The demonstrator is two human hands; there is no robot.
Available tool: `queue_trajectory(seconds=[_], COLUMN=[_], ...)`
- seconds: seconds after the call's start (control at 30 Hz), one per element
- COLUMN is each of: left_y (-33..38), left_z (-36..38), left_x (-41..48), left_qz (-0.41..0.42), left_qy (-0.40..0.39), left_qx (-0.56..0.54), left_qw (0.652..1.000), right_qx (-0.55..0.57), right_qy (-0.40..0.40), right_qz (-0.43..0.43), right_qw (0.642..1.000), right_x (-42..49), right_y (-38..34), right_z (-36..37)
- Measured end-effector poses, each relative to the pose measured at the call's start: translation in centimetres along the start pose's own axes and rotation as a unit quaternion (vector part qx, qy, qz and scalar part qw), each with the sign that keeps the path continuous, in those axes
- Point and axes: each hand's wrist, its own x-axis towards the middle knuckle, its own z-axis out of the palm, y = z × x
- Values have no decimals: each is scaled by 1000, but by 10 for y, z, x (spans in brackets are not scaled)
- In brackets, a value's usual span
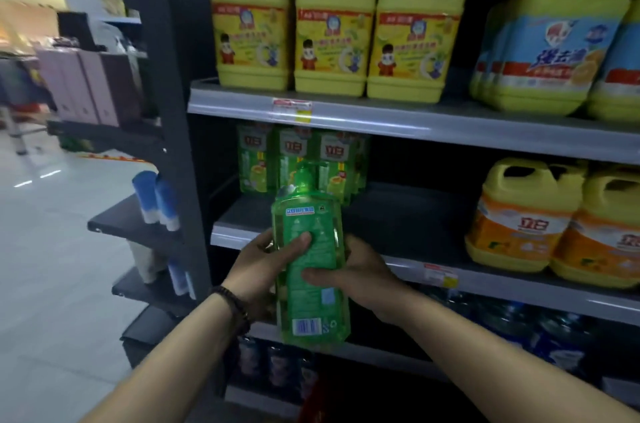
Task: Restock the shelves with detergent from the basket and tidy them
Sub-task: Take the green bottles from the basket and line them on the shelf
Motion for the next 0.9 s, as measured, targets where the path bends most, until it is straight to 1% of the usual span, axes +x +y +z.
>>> queue_trajectory(seconds=[0.17,0.27,0.33,0.4,0.47,0.53,0.57,0.63,0.7,0.77,0.9], left_y=[19,36,40,38,33,28,27,26,21,12,-15], left_z=[-30,-48,-61,-74,-91,-108,-113,-119,-123,-124,-124], left_x=[49,71,83,93,105,118,124,135,146,159,165], left_qz=[33,27,69,133,170,178,177,167,168,183,218], left_qy=[-11,7,27,52,57,58,69,114,153,182,230], left_qx=[9,68,115,174,218,294,344,419,442,444,432], left_qw=[999,997,991,974,959,937,919,885,868,858,844], right_qx=[52,106,125,123,123,116,114,116,123,125,65], right_qy=[-1,13,53,84,95,108,118,139,151,152,142], right_qz=[20,32,21,-2,-23,-32,-36,-48,-63,-85,-135], right_qw=[998,994,991,989,988,987,986,982,979,977,978], right_x=[51,88,112,136,163,190,203,227,245,256,268], right_y=[-27,-33,-38,-42,-45,-44,-41,-35,-28,-20,-1], right_z=[13,23,31,38,43,51,55,64,73,80,86])
